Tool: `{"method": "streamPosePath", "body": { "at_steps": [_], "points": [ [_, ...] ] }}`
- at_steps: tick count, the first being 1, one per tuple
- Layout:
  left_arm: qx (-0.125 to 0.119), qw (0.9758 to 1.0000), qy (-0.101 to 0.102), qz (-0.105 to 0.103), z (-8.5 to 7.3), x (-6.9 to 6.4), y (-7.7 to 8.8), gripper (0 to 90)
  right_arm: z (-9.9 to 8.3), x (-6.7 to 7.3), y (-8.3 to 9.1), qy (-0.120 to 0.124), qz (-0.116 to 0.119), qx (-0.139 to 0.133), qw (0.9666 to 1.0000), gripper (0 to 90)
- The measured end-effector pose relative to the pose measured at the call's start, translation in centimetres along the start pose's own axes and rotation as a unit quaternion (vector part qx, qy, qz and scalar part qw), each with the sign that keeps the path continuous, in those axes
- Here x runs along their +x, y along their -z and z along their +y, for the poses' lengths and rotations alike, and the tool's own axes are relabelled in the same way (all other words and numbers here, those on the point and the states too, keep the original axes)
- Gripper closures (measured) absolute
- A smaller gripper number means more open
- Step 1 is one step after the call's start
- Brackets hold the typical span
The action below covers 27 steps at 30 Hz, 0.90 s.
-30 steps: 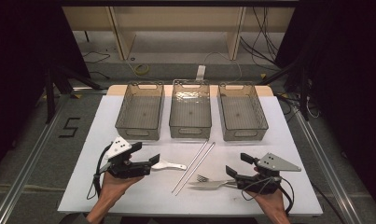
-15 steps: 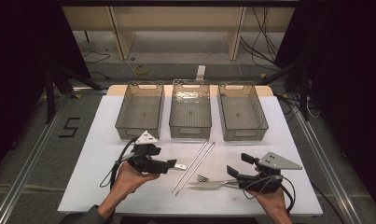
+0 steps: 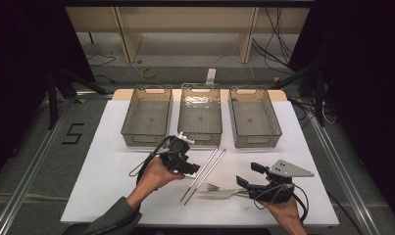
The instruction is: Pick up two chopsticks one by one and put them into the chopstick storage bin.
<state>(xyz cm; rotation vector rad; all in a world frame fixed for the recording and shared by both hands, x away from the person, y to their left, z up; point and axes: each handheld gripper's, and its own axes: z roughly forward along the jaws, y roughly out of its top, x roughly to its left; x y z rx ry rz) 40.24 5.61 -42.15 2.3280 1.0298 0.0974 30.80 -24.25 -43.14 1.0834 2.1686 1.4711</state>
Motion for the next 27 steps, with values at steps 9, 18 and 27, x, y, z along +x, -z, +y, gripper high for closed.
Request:
{"method": "streamPosePath", "body": {
  "at_steps": [9, 18, 27],
  "points": [
    [0.036, 0.9993, -0.003, -0.004, 1.1, 0.2, -2.5, 49.1, -0.1, -0.4, -0.1, -0.006, -0.004, 0.007, 0.9999, 26.5],
    [0.071, 0.9974, -0.016, 0.0, 1.8, -0.3, -4.3, 57.7, -0.1, -0.5, -0.3, -0.007, -0.005, 0.016, 0.9998, 26.5],
    [0.091, 0.9956, -0.02, 0.001, 2.3, -0.5, -5.2, 66.4, -0.1, -0.9, -0.3, -0.013, -0.006, 0.017, 0.9998, 26.8]
  ]
}}
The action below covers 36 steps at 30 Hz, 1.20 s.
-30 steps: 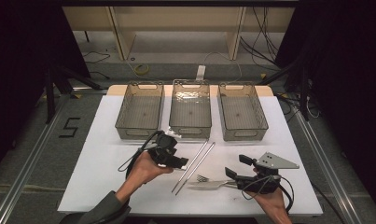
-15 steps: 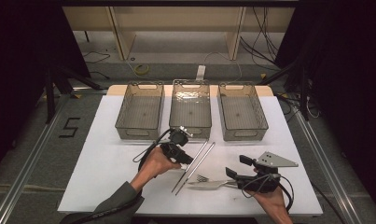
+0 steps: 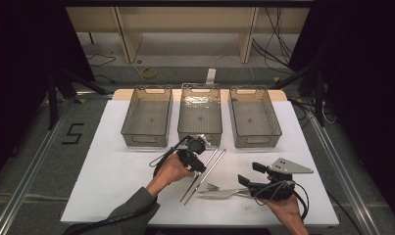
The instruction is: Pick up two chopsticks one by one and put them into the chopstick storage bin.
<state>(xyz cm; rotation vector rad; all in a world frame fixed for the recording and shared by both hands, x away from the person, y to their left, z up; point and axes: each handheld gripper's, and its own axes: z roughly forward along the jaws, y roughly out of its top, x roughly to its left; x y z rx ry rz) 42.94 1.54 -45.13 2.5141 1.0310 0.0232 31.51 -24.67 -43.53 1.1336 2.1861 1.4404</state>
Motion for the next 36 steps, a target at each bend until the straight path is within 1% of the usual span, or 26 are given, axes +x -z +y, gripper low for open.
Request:
{"method": "streamPosePath", "body": {
  "at_steps": [3, 4, 5, 7, 8, 9, 10, 11, 12, 14, 17, 18, 21, 26, 29, 32, 35, 36],
  "points": [
    [0.006, 1.0, 0.002, -0.002, 0.0, 0.2, -0.3, 67.7, 0.0, 0.0, -0.1, 0.002, 0.001, 0.003, 1.0, 26.8],
    [0.006, 1.0, 0.002, -0.003, 0.0, 0.2, -0.4, 68.5, 0.0, 0.1, -0.1, 0.003, 0.001, 0.003, 1.0, 26.9],
    [0.003, 1.0, 0.006, -0.005, 0.0, 0.2, -0.6, 68.5, 0.0, 0.1, -0.1, 0.003, 0.001, 0.003, 1.0, 26.9],
    [0.011, 0.9999, 0.002, -0.004, 0.0, 0.2, -0.7, 69.6, 0.0, 0.1, -0.1, 0.003, 0.001, 0.004, 1.0, 26.8],
    [0.016, 0.9999, -0.005, -0.003, 0.1, 0.2, -0.7, 70.0, 0.0, 0.0, -0.1, 0.002, 0.001, 0.005, 1.0, 26.8],
    [0.015, 0.9999, -0.004, -0.005, 0.2, 0.0, -0.7, 71.5, 0.0, 0.0, -0.1, 0.001, 0.001, 0.005, 1.0, 26.9],
    [0.017, 0.9998, -0.008, -0.002, 0.3, 0.0, -0.7, 71.5, 0.0, 0.0, -0.1, 0.001, 0.0, 0.004, 1.0, 26.8],
    [0.017, 0.9998, -0.008, -0.004, 0.4, -0.1, -0.8, 72.5, 0.0, 0.0, -0.1, 0.001, 0.0, 0.004, 1.0, 26.9],
    [0.022, 0.9997, -0.012, -0.006, 0.6, -0.1, -0.8, 73.4, 0.0, 0.0, -0.1, 0.001, 0.0, 0.005, 1.0, 26.9],
    [0.029, 0.9994, -0.018, 0.0, 0.7, -0.3, -0.9, 74.3, 0.0, 0.0, -0.1, 0.002, 0.001, 0.005, 1.0, 26.9],
    [0.034, 0.9993, -0.015, -0.003, 0.7, -0.3, -1.3, 76.9, 0.0, 0.0, -0.1, 0.002, 0.002, 0.007, 1.0, 26.9],
    [0.034, 0.9993, -0.018, 0.0, 0.6, -0.3, -1.4, 76.9, 0.0, 0.0, -0.1, 0.002, 0.002, 0.007, 1.0, 26.9],
    [0.031, 0.9994, -0.015, 0.002, 0.5, -0.3, -1.4, 79.0, 0.0, 0.0, -0.1, 0.002, 0.002, 0.009, 1.0, 27.0],
    [0.03, 0.9992, -0.02, 0.016, 0.5, -0.7, -1.4, 79.5, 0.0, 0.1, -0.2, 0.005, 0.003, 0.011, 0.9999, 27.0],
    [0.029, 0.9992, -0.018, 0.021, 0.5, -0.8, -1.4, 80.2, 0.0, 0.1, -0.2, 0.005, 0.003, 0.01, 0.9999, 27.1],
    [0.028, 0.9992, -0.01, 0.024, 0.5, -0.9, -1.4, 80.7, 0.0, 0.1, -0.3, 0.004, 0.002, 0.011, 0.9999, 27.1],
    [0.023, 0.9994, -0.001, 0.027, 0.5, -1.3, -1.5, 81.8, 0.0, 0.1, -0.3, 0.004, 0.003, 0.013, 0.9999, 27.2],
    [0.026, 0.9992, -0.003, 0.029, 0.5, -1.3, -1.5, 82.0, 0.0, 0.1, -0.3, 0.004, 0.003, 0.014, 0.9999, 27.1]
  ]
}}
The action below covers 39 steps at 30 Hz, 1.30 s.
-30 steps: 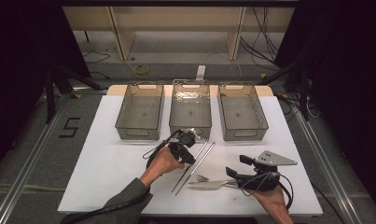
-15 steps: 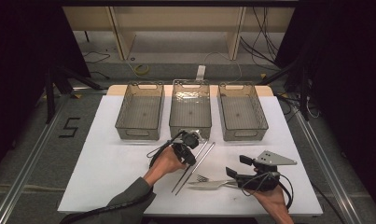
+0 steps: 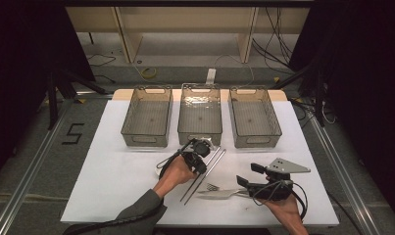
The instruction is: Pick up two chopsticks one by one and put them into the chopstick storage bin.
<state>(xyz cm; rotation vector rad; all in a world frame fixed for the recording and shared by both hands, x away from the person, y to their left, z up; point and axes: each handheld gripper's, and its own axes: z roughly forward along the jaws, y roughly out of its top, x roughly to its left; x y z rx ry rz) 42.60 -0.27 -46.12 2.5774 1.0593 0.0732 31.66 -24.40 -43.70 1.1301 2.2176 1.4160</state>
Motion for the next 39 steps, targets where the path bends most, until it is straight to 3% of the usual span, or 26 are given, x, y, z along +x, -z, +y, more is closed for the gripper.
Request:
{"method": "streamPosePath", "body": {
  "at_steps": [16, 32, 39],
  "points": [
    [-0.014, 0.9996, 0.023, -0.008, -0.3, 0.1, -0.1, 84.8, 0.0, 0.1, -0.1, 0.001, 0.004, 0.005, 1.0, 27.6],
    [-0.023, 0.9994, 0.016, -0.021, -0.5, 0.6, 0.1, 85.4, 0.0, 0.0, -0.1, -0.002, 0.009, -0.002, 1.0, 30.4],
    [-0.033, 0.9989, 0.011, -0.032, -0.3, 1.1, 1.4, 85.5, 0.0, 0.0, -0.1, -0.005, 0.011, 0.001, 0.9999, 29.3]
  ]
}}
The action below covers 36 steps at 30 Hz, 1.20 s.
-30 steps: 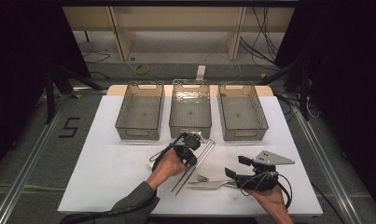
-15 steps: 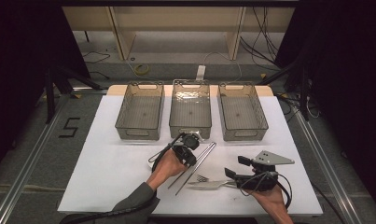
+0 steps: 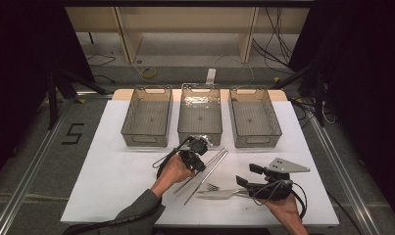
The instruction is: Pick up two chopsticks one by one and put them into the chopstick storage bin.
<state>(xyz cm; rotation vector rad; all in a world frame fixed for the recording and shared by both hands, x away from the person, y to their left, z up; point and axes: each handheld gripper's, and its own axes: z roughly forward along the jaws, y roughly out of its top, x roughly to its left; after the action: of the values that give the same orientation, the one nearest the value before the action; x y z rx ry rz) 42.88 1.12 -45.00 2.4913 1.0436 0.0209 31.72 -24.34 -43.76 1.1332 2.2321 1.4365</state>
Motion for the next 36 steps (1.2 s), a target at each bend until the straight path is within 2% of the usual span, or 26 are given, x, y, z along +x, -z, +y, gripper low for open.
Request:
{"method": "streamPosePath", "body": {
  "at_steps": [2, 6, 11, 16, 20, 22, 27, 30, 33, 36],
  "points": [
    [-0.009, 1.0, -0.001, 0.001, 0.1, 0.1, 0.5, 85.5, 0.0, 0.1, 0.0, 0.002, 0.001, -0.002, 1.0, 28.6],
    [-0.029, 0.9995, -0.002, -0.015, 0.2, 0.4, 1.9, 85.5, 0.1, 0.1, 0.1, 0.002, 0.001, -0.005, 1.0, 27.6],
    [-0.064, 0.9976, -0.003, -0.024, 0.5, 0.8, 4.1, 85.4, 0.1, 0.2, 0.2, 0.004, -0.001, -0.014, 0.9999, 26.8],
    [-0.097, 0.9951, -0.002, -0.019, 0.5, 1.4, 6.3, 85.4, 0.1, 0.2, 0.3, 0.005, 0.0, -0.019, 0.9998, 26.7],
    [-0.116, 0.9932, 0.003, -0.009, 0.4, 2.6, 7.9, 85.3, 0.1, 0.2, 0.3, 0.007, 0.0, -0.02, 0.9998, 26.7],
    [-0.127, 0.9918, 0.009, -0.006, 0.3, 3.2, 8.7, 85.3, 0.1, 0.2, 0.4, 0.007, 0.001, -0.021, 0.9998, 26.7],
    [-0.15, 0.9883, 0.023, 0.016, -0.1, 4.9, 10.8, 85.3, 0.1, 0.2, 0.3, 0.006, 0.003, -0.021, 0.9998, 26.7],
    [-0.17, 0.9844, 0.036, 0.029, -0.6, 6.4, 12.0, 85.3, 0.2, 0.3, 0.4, 0.007, 0.004, -0.023, 0.9997, 26.7],
    [-0.19, 0.9794, 0.057, 0.039, -1.2, 8.0, 13.1, 85.3, 0.2, 0.3, 0.3, 0.007, 0.005, -0.023, 0.9997, 26.7],
    [-0.2, 0.9754, 0.075, 0.055, -1.8, 9.8, 14.1, 85.3, 0.2, 0.2, 0.3, 0.007, 0.005, -0.023, 0.9997, 26.6]
  ]
}}
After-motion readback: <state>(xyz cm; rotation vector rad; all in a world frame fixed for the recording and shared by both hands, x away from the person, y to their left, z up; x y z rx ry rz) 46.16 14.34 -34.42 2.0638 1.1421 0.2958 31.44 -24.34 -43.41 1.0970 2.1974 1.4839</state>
